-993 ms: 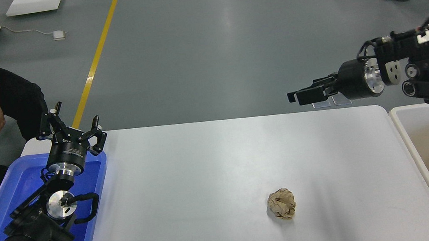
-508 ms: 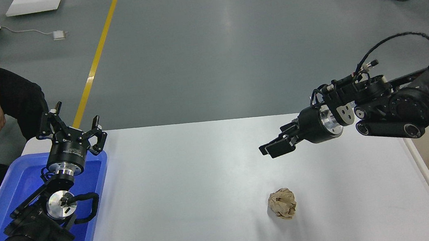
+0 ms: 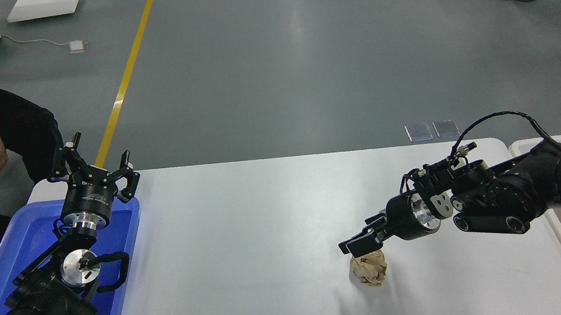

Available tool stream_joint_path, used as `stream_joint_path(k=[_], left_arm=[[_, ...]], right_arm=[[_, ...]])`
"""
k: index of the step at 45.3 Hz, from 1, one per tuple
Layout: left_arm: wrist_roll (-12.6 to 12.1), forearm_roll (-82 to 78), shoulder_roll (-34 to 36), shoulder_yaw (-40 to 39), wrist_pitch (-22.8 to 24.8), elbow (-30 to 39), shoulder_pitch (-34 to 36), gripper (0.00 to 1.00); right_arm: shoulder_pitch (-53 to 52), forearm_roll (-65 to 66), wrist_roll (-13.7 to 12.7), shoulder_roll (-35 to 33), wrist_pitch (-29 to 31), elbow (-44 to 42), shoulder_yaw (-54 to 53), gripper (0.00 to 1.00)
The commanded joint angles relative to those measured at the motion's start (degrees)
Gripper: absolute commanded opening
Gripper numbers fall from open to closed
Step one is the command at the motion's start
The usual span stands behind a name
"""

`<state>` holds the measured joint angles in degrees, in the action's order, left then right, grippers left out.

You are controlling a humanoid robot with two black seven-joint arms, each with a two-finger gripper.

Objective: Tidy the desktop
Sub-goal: 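Swing the right gripper out and lower it toward the crumpled paper ball, then close the right gripper on the crumpled paper ball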

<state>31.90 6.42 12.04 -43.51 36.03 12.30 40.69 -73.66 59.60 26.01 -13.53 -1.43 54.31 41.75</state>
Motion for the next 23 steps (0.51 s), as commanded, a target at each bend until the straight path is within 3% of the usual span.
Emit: stream_joint_path(k=[1,23], left_arm=[[0.00,0.00,0.00,0.00,0.00,0.00,0.00,1.00],[0.00,0.00,0.00,0.00,0.00,0.00,0.00,1.00]], right_arm=[[4.05,0.17,0.00,1.23,-1.12,-2.37,-0.09,1.00],[8.18,0.26,0.00,1.32,-3.32,-6.59,0.00,1.00]])
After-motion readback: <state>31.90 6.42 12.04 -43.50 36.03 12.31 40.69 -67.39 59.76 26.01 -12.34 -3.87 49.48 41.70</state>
